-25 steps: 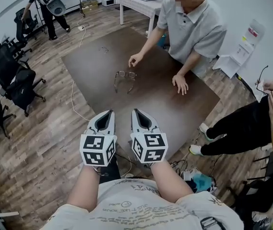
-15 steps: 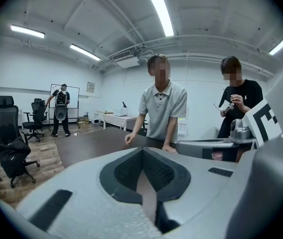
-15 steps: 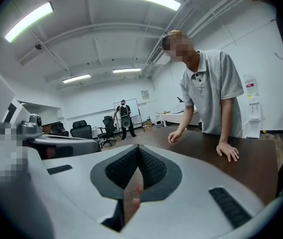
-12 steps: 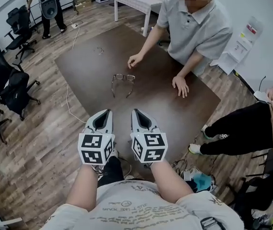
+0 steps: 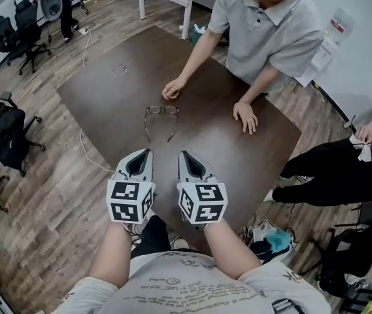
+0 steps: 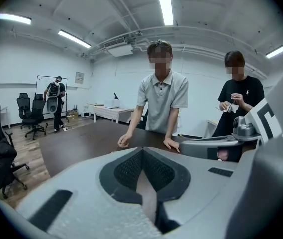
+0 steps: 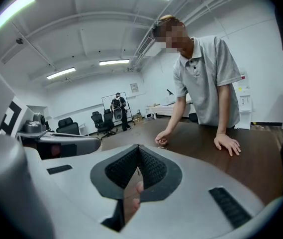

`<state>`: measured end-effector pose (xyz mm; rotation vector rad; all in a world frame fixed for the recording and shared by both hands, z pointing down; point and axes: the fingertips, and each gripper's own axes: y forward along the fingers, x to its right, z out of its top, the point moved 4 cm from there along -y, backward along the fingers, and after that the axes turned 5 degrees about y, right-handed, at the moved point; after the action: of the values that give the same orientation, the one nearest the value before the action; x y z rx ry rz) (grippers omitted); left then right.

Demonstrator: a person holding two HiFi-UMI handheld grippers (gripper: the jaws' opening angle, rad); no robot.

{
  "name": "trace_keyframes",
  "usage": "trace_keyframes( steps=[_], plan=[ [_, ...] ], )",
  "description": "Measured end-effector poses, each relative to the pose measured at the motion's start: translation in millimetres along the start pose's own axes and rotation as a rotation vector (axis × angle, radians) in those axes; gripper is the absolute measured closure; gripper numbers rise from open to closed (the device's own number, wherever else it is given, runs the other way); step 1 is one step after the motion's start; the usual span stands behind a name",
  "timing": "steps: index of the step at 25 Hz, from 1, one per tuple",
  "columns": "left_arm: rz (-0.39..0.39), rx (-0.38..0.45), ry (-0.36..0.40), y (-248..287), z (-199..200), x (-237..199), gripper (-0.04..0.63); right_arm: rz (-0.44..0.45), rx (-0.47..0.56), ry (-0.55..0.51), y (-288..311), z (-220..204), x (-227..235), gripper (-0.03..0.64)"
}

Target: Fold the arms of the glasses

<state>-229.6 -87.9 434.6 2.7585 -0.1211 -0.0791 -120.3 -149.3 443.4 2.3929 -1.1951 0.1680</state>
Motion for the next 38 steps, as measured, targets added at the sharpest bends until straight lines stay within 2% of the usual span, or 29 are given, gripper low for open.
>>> trace_keyframes(
  steps=[7, 12, 18, 22, 26, 31, 34, 38],
  plan=[
    [-0.068, -0.05, 0.021, 58, -2, -36, 0.581, -0.071, -0.03, 0.031, 53, 1, 18, 0.603],
    [-0.142, -0.123, 0.1, 107, -9, -58, 0.581, -0.12, -0.069, 0.056, 92, -3, 33, 0.603],
    [-0.257, -0.208, 0.334, 160, -21, -72, 0.58, -0.196, -0.102, 0.118, 120, -16, 50, 0.603],
    [-0.295, -0.259, 0.493, 199, -26, -83, 0.578, -0.228, -0.108, 0.149, 135, -15, 63, 0.603],
    [-0.358, -0.309, 0.674, 234, -34, -85, 0.506, -0.251, -0.116, 0.166, 144, -16, 71, 0.603],
    [-0.428, -0.39, 0.884, 268, -54, -86, 0.491, -0.28, -0.123, 0.186, 149, -18, 80, 0.603],
    [-0.458, -0.437, 0.967, 284, -67, -87, 0.488, -0.297, -0.134, 0.19, 148, -23, 84, 0.603],
    [-0.472, -0.501, 1.023, 304, -80, -92, 0.488, -0.322, -0.147, 0.195, 145, -28, 91, 0.603]
  ],
)
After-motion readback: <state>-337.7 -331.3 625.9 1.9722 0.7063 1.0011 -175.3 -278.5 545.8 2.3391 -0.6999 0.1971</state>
